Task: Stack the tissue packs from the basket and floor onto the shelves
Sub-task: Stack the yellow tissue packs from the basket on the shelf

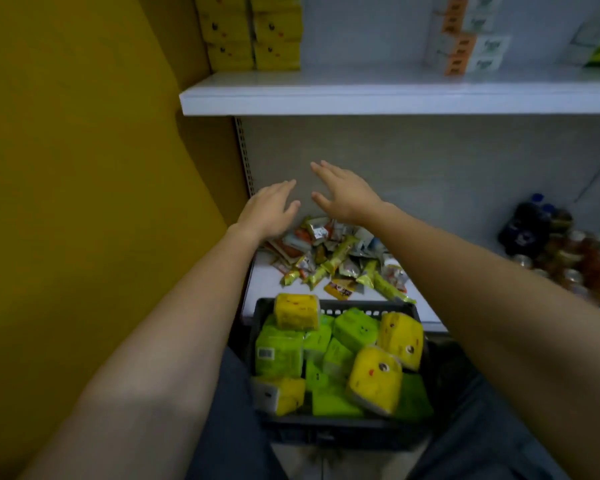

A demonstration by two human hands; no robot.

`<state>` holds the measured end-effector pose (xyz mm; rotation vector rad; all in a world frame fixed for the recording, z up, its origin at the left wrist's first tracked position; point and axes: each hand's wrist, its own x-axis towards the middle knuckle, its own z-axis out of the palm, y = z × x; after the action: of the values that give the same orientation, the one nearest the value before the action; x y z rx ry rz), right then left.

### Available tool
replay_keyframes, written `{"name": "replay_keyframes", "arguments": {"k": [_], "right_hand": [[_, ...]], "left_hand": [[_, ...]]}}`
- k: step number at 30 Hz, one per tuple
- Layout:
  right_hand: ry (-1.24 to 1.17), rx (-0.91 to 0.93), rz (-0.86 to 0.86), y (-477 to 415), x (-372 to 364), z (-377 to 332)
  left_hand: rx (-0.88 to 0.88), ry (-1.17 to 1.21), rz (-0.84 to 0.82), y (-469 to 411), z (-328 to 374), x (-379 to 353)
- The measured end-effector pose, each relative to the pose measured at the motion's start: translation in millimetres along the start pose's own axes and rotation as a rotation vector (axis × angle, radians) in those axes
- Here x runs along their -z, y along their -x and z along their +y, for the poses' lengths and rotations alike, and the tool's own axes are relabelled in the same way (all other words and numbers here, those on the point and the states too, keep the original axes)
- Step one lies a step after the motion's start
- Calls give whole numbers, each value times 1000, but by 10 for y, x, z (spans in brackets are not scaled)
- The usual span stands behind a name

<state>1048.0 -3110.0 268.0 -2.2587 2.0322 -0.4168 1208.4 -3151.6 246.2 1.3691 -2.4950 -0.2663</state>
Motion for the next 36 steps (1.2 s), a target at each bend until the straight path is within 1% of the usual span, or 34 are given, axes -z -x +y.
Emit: {"name": "replay_keyframes", "arguments": {"k": [6, 9, 15, 19, 24, 29, 31, 34, 36], "right_hand": [[-85, -149, -152, 698, -1057, 299], [-143, -239, -255, 1120, -1538, 490], [-214, -453, -388, 1840, -2258, 829], [-265, -553, -383, 2087, -2508, 973], [-348, -663, -377, 2239, -2648, 1109], [-507, -734, -368, 2288, -2753, 1135], [-565, -755, -329, 2274, -2758, 1118], [-613, -731, -280, 2253, -2729, 1058], [-626, -712, -250, 2243, -2684, 998]], "left_hand": [[83, 151, -156, 515, 4, -1039], [84, 193, -266, 723, 41, -1585], [103, 289, -472, 1068, 242, -2442], [163, 362, -619, 1246, 356, -2829], [275, 439, -747, 1288, 490, -3085], [344, 545, -791, 1313, 563, -3215], [381, 612, -759, 1322, 601, -3225], [499, 774, -666, 1314, 647, -3194], [567, 806, -624, 1306, 647, -3135]]}}
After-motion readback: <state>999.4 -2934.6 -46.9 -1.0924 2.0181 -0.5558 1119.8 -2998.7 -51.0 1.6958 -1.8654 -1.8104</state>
